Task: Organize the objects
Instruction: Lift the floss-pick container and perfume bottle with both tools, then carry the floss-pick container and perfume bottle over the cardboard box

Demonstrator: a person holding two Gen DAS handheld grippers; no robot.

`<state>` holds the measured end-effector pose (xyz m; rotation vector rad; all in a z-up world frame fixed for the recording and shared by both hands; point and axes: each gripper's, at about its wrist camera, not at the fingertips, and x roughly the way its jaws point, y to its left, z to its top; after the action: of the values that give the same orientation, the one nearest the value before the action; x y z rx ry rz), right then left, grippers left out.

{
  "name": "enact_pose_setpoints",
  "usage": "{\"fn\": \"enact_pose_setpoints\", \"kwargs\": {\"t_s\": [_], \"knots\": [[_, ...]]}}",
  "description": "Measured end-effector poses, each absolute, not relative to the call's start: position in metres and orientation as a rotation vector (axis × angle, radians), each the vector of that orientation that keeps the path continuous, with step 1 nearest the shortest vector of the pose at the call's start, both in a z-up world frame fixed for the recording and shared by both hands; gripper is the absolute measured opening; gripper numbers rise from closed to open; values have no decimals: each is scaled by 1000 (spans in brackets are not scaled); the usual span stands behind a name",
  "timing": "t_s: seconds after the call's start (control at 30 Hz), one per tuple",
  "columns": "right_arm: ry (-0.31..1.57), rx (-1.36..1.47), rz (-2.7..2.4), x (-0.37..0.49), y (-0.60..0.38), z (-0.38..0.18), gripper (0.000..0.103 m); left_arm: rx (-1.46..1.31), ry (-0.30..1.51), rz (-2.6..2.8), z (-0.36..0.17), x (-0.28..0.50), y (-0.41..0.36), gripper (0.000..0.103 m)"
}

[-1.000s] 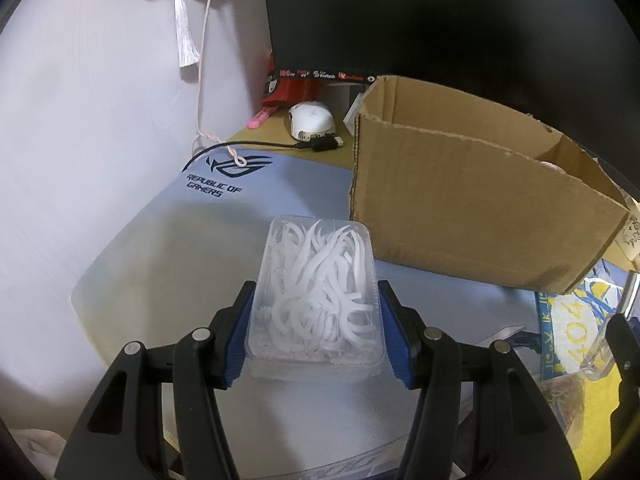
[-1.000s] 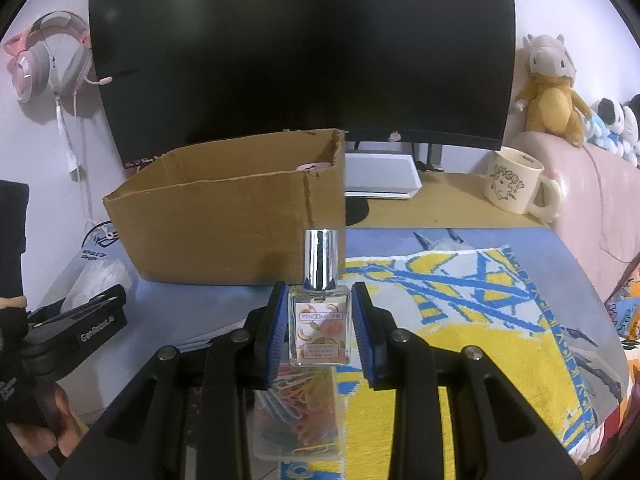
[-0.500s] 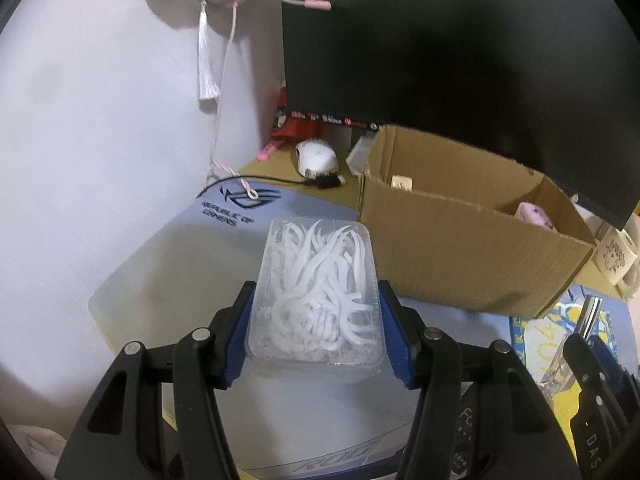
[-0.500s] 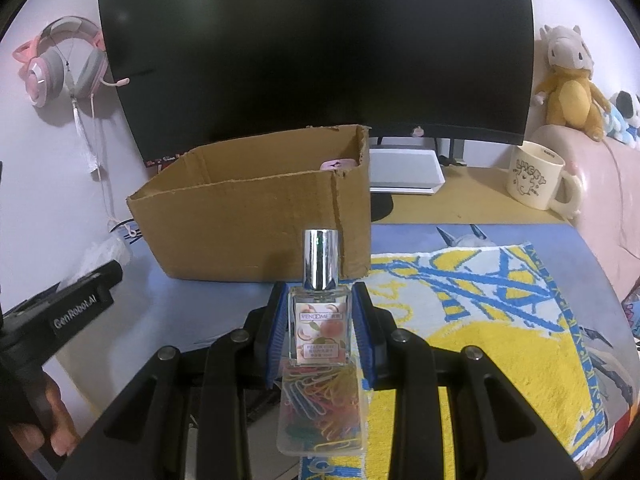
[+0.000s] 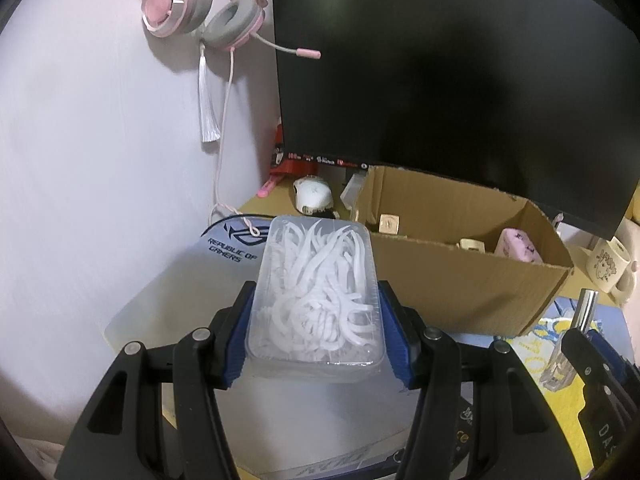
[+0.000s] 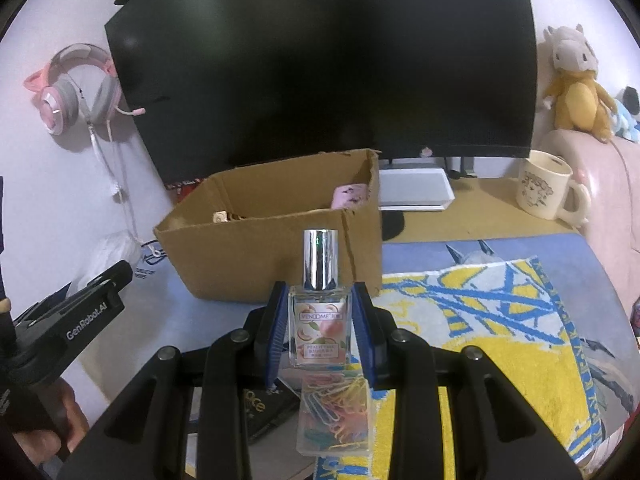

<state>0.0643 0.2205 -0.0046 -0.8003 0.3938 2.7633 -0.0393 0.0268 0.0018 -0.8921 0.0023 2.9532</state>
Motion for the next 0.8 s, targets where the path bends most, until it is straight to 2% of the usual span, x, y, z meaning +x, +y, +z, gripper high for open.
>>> {"fn": "enact_pose_setpoints", "kwargs": {"t_s": [0.6,0.8], "knots": [[342,-689,2803,63,218,42,34,-774,-37,2956,46,-42,31,57],[383,-672,2792,59,223,57,34,-764,-65,2934,54,-46,36,57]]}}
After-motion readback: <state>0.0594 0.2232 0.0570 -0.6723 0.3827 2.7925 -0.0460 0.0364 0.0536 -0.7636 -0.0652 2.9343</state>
